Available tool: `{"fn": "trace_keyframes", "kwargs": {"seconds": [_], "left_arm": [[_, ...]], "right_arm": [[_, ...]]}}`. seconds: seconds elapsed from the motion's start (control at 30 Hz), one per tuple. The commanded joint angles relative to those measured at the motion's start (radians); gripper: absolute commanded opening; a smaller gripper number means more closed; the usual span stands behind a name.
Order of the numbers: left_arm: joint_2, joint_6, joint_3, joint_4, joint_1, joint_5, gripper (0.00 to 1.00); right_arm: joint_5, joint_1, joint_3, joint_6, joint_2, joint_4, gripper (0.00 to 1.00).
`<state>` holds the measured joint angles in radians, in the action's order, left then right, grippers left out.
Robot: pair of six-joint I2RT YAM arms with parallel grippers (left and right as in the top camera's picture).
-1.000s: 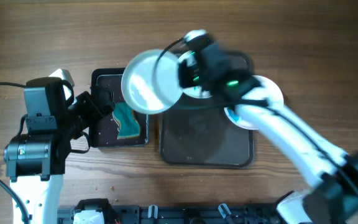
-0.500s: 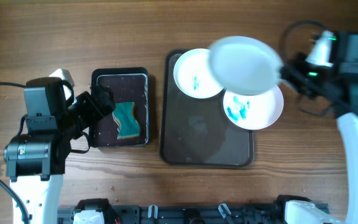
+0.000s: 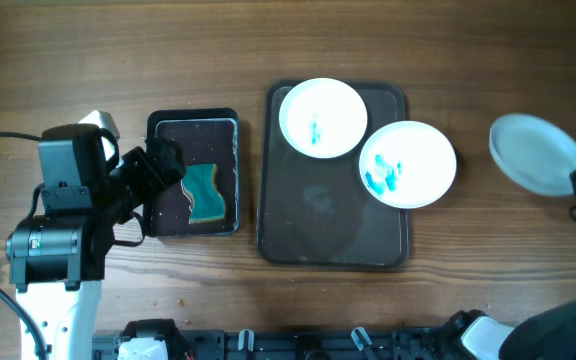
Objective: Clean dirty plates on tray and stack at the side
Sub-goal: 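Carry the plate right and set it on the table beside the tray, then grasp the lower-right blue-smeared plate with the right gripper and pull it down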
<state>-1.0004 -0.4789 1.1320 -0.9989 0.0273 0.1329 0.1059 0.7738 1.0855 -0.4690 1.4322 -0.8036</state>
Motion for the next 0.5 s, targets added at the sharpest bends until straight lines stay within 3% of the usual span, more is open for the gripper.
{"fn": "trace_keyframes", "kwargs": {"seconds": [0.0,0.2,0.47], "left_arm": [[0.006,0.001,0.014,0.002,0.004,0.015,1.0],[0.005,0.0,0.014,0.002,0.004,0.015,1.0],[0.005,0.001,0.014,0.002,0.004,0.015,1.0]], "right_arm": [[-0.162,-0.008,-0.079,-0.011,0.066,0.059,0.04],[-0.099,-0.076,-0.154,0.024,0.154,0.087,0.04],[-0.131,-0.315,-0.21,0.017,0.159,0.097,0.04]]}}
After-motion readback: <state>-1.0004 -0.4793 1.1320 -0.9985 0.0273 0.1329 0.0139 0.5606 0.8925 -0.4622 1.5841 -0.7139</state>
